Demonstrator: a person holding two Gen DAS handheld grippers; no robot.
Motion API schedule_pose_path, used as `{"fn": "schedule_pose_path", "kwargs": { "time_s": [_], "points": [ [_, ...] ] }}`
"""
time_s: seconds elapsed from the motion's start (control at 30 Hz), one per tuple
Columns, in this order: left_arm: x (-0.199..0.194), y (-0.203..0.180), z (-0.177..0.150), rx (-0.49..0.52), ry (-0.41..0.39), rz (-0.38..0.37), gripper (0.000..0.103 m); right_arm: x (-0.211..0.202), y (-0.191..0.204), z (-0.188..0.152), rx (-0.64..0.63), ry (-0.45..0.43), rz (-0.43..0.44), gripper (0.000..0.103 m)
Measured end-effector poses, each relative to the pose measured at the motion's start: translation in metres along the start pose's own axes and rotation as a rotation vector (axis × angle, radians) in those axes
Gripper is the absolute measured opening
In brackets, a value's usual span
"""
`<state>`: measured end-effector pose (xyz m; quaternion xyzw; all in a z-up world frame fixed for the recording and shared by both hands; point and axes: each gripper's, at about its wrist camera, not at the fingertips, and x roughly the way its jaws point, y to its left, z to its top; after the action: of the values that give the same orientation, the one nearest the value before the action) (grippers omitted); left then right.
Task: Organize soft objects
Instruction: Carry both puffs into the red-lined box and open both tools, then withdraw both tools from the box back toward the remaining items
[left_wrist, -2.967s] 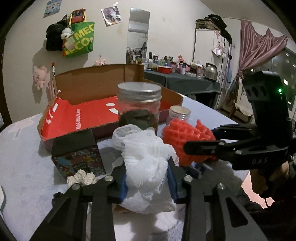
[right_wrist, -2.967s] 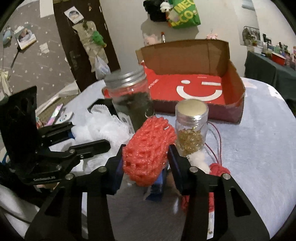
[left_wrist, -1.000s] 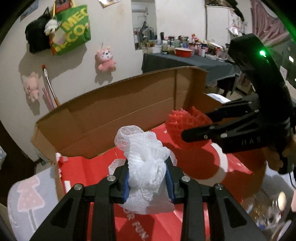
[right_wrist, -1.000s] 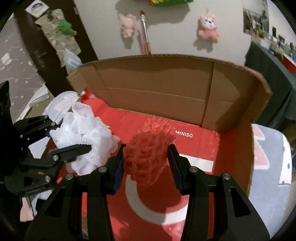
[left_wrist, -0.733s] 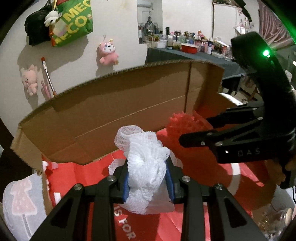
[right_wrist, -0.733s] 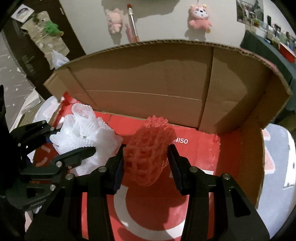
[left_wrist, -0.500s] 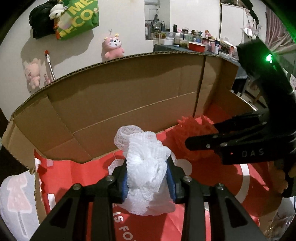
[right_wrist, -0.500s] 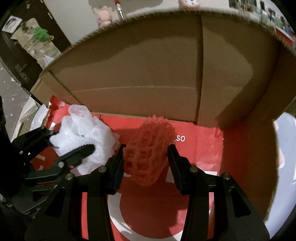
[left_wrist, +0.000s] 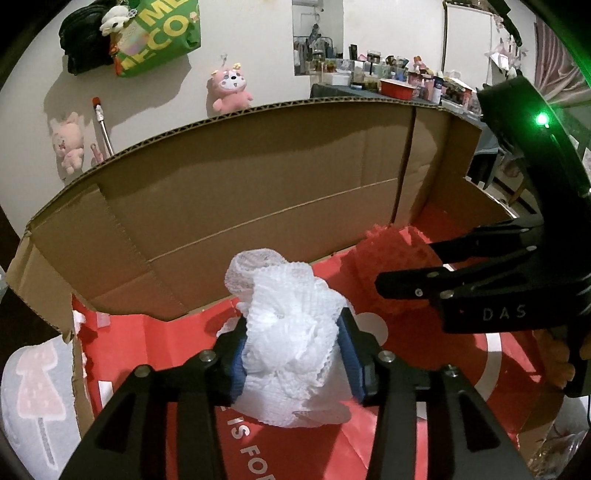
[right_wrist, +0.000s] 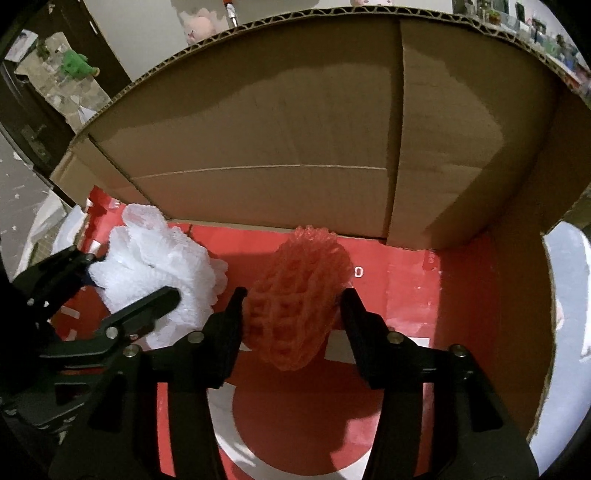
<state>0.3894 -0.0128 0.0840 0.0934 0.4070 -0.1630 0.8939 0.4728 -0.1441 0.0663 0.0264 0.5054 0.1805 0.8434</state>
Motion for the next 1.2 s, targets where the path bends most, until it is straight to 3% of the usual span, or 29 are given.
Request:
{"fn": "schedule_pose_path", "kwargs": {
  "time_s": [0.17, 0.27, 0.43, 0.5, 0.63, 0.97, 1.2],
  "points": [
    [-0.003, -0.001, -0.002, 0.006, 0.001, 0.017, 0.053, -0.002, 0.001, -0.001, -0.005, 0.0, -0.048, 0.054],
    [-0.006, -0.002, -0.004, 0.011, -0.007, 0.035, 0.061, -0.005, 0.002, -0.003, -0.018, -0.005, -0.087, 0.067],
    [-0.017, 0.001, -0.006, -0.014, -0.027, 0.039, 0.071, -0.013, 0.009, -0.005, -0.037, -0.019, -0.118, 0.069],
    [-0.024, 0.002, -0.007, -0.028, -0.04, 0.044, 0.08, -0.019, 0.012, -0.007, -0.035, -0.026, -0.121, 0.074],
    [-0.044, 0.002, -0.01, -0.048, -0.075, 0.062, 0.084, -0.035, 0.017, -0.014, -0.033, -0.045, -0.13, 0.076],
    [-0.124, -0.011, -0.026, -0.066, -0.21, 0.097, 0.102, -0.1, 0.037, -0.041, -0.051, -0.141, -0.154, 0.081],
    [-0.189, -0.031, -0.049, -0.099, -0.32, 0.113, 0.103, -0.157, 0.058, -0.076, -0.105, -0.26, -0.17, 0.088]
  ]
}}
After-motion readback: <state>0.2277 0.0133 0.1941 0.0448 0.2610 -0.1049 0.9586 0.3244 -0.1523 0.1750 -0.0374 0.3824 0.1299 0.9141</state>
